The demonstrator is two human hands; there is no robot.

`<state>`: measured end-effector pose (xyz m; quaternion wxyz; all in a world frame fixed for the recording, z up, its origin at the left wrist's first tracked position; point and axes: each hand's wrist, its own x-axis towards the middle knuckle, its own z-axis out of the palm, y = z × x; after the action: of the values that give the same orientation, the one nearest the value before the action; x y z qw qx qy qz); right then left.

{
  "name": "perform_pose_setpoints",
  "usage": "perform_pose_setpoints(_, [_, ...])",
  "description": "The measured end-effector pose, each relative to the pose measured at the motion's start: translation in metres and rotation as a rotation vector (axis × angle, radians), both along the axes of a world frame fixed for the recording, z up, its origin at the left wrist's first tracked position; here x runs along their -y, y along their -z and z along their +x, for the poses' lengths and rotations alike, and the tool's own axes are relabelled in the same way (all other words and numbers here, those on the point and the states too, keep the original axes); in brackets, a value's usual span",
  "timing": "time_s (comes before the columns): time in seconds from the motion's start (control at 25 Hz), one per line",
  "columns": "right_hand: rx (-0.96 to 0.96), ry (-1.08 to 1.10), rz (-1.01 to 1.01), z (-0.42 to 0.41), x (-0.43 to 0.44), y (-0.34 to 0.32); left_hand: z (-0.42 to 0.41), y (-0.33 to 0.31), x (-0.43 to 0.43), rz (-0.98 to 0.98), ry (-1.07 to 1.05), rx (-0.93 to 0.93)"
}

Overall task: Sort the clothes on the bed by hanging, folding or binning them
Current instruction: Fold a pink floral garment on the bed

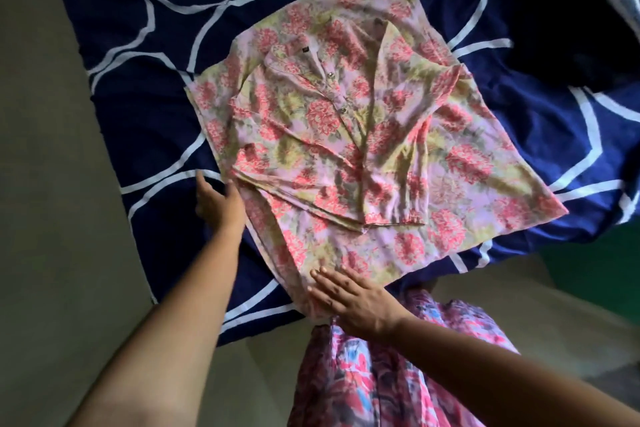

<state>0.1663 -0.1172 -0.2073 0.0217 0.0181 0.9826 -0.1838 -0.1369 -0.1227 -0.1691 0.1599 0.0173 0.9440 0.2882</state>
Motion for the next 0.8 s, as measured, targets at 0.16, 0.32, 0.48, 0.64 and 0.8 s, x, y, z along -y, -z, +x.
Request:
perform_pose_setpoints(0.16, [0.053,-0.09,0.065,-0.023,0.032,0.003,-0.069,0.009,-0.005,0.27,-0.189,0.181])
perform_pose_setpoints(0.32, [0.059,-0.004,0.065,-0.032,0.051,0.002,-0.095,0.005,-0.021,0.356,-0.228,0.32])
perform_pose_setpoints(0.48, [-0.057,0.103,-0.064,-0.022,0.055,0.002,-0.106,0.002,-0.047,0.408,-0.174,0.378])
perform_pose_setpoints(0.64, [-0.156,0.091,-0.031,-0.018,0.052,-0.011,-0.111,-0.001,-0.061,0.283,-0.172,0.279])
perform_pose_setpoints(0.8, [-0.207,0.146,-0.067,-0.017,0.051,-0.024,-0.123,-0.001,-0.084,0.195,0.06,0.187])
